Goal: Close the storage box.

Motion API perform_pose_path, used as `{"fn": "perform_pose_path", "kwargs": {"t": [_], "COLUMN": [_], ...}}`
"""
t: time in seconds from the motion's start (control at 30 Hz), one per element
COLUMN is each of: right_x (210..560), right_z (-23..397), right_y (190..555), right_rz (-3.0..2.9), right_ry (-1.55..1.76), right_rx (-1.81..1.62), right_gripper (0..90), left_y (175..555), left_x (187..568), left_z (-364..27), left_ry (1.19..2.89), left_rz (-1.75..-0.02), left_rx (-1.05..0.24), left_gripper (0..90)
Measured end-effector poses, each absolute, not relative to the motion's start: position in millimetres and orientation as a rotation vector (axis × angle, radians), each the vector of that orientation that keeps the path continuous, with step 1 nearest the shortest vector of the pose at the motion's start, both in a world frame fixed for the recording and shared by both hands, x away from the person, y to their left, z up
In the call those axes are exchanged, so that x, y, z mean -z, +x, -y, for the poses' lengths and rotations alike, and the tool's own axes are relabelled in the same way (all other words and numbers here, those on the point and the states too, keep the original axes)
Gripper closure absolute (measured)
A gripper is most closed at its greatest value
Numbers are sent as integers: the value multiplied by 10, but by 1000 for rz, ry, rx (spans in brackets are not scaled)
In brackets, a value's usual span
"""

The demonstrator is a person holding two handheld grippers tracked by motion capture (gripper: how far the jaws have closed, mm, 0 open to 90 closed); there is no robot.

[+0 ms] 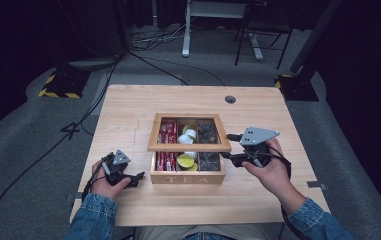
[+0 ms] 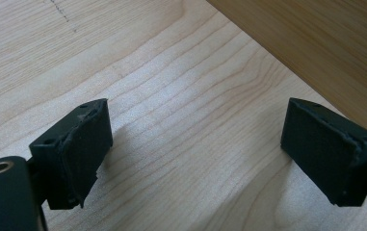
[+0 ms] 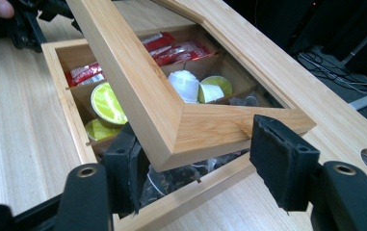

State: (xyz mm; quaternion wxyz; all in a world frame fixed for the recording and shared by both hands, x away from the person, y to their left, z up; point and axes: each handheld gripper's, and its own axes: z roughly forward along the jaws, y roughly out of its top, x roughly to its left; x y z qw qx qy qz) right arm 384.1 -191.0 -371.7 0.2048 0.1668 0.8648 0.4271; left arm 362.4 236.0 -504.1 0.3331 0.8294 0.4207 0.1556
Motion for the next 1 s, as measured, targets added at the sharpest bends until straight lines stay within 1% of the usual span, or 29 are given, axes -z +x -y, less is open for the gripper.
{"fn": "perform_pose_path", "kwargs": {"t": [0.47,1.0], "right_x": [3959,4146], "right_z": [1930,1954], "right_y": [3720,3690], "right_rz": [-2451,-2506], "right_ry": [481,524], "right_rx": [-1149,-1144], "right_gripper": [378,375], "left_y": [3625,3625], "left_x": [5041,5040], "left_z": [-2361,-2361], "left_ry": [2168,2169], "left_rz": [-1097,-1097], "left_rx": [-407,-407], "left_gripper": [112,112]}}
